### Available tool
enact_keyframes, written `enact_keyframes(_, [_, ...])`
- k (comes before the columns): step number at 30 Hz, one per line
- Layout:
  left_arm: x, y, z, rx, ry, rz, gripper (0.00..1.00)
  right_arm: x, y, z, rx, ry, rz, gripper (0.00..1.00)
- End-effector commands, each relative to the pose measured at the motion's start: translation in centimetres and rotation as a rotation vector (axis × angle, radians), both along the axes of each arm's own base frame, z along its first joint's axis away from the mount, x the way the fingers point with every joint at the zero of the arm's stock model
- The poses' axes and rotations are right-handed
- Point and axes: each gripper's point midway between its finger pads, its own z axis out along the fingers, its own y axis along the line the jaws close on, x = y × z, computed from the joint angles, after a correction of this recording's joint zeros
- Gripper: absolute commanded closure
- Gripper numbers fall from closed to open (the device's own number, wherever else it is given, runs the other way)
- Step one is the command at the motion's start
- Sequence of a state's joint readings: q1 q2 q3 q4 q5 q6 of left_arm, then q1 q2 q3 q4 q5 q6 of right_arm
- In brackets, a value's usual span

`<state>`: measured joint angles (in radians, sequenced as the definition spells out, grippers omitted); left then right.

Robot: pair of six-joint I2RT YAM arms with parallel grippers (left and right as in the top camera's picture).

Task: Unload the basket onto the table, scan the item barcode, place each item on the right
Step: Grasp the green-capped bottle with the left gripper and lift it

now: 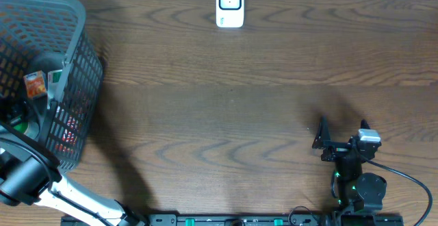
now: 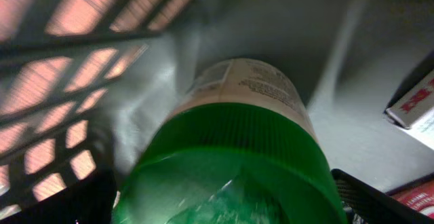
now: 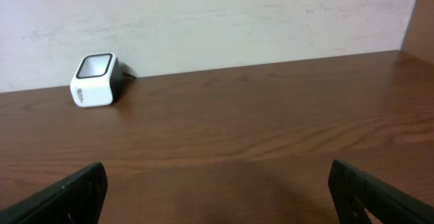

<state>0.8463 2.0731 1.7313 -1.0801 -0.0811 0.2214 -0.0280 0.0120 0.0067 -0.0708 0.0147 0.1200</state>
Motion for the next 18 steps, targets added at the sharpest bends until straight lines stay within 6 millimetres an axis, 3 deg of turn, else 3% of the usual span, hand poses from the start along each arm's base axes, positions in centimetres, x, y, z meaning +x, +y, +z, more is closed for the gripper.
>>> enact_keyframes(1, [-0.5, -0.1, -1.1, -0.008, 0.012, 0.029, 0.02, 0.0, 0.3, 0.0, -0.013, -0.001, 0.015, 0.01])
enact_keyframes(7, [0.6, -0.2, -1.2, -0.021, -0.051, 0.053, 0.01, 0.0, 0.3, 0.0, -0.013, -0.001, 0.015, 0.01])
enact_keyframes(12, [0.9, 0.0, -1.2, -0.018, -0.062, 0.053, 0.23, 0.0, 0.3, 0.0, -0.013, -0.001, 0.015, 0.01])
enact_keyframes(18, [1.0, 0.1, -1.2, -0.01, -0.072, 0.076, 0.34, 0.0, 0.3, 0.0, -0.013, -0.001, 0.015, 0.01])
